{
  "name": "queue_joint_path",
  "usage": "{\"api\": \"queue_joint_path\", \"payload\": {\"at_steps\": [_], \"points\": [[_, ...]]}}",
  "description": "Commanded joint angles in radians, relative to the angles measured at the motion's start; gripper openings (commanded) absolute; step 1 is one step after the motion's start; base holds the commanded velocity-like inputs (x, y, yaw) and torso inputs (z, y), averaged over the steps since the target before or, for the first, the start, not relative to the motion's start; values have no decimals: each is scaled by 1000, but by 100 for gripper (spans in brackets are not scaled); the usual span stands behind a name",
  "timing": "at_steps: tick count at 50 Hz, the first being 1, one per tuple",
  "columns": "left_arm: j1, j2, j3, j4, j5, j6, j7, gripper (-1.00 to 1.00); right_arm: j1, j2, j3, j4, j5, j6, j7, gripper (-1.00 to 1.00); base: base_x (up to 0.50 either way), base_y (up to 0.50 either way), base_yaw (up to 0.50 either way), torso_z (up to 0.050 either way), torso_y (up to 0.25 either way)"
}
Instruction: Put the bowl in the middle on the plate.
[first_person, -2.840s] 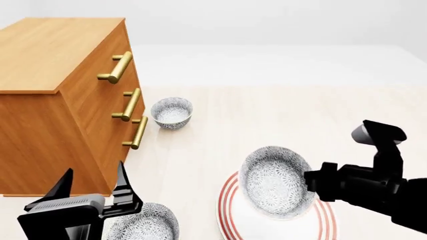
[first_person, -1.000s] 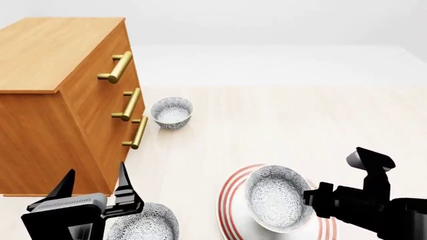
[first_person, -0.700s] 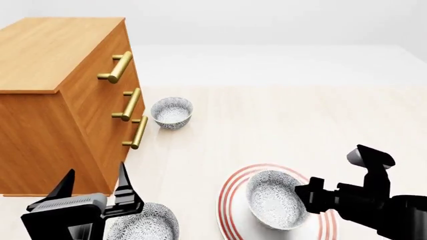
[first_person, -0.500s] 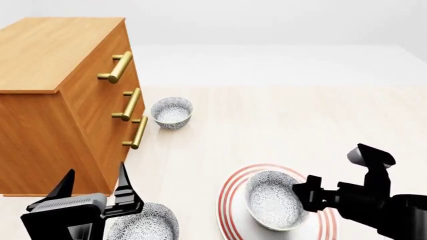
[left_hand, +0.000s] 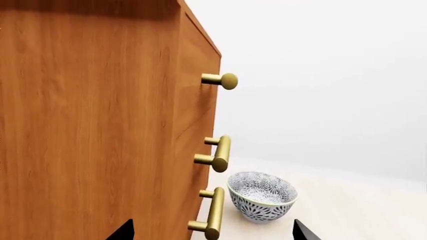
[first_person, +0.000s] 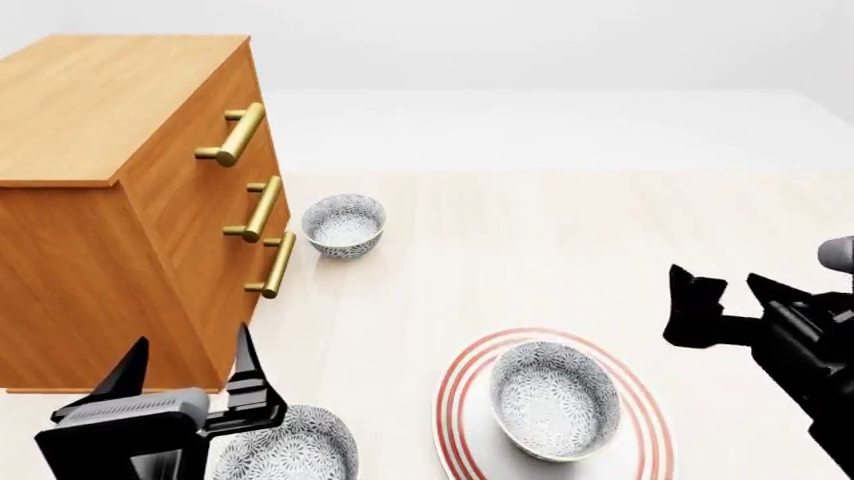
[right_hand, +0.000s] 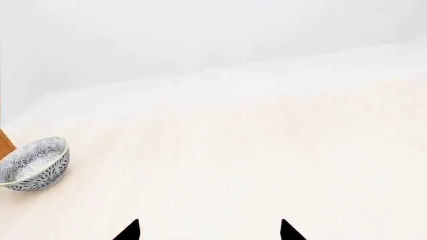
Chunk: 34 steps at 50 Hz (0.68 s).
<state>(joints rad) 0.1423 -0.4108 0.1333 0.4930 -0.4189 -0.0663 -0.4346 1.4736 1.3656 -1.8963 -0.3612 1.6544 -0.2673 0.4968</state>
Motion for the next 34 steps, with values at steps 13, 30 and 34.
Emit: {"api": "queue_joint_path", "payload": {"at_steps": [13, 30, 34], "points": [[16, -3, -22, 9, -23, 52, 11, 100, -209, 60, -38, -47, -954, -495, 714, 100, 0, 0, 0, 0, 250], [20, -7, -18, 17, -3, 62, 4, 100, -231, 63, -31, -96, -1098, -471, 812, 100, 0, 0, 0, 0, 217], [25, -5, -18, 22, 16, 90, 7, 100, -227, 77, -17, -134, -1191, -423, 879, 100, 0, 0, 0, 0, 0]]}}
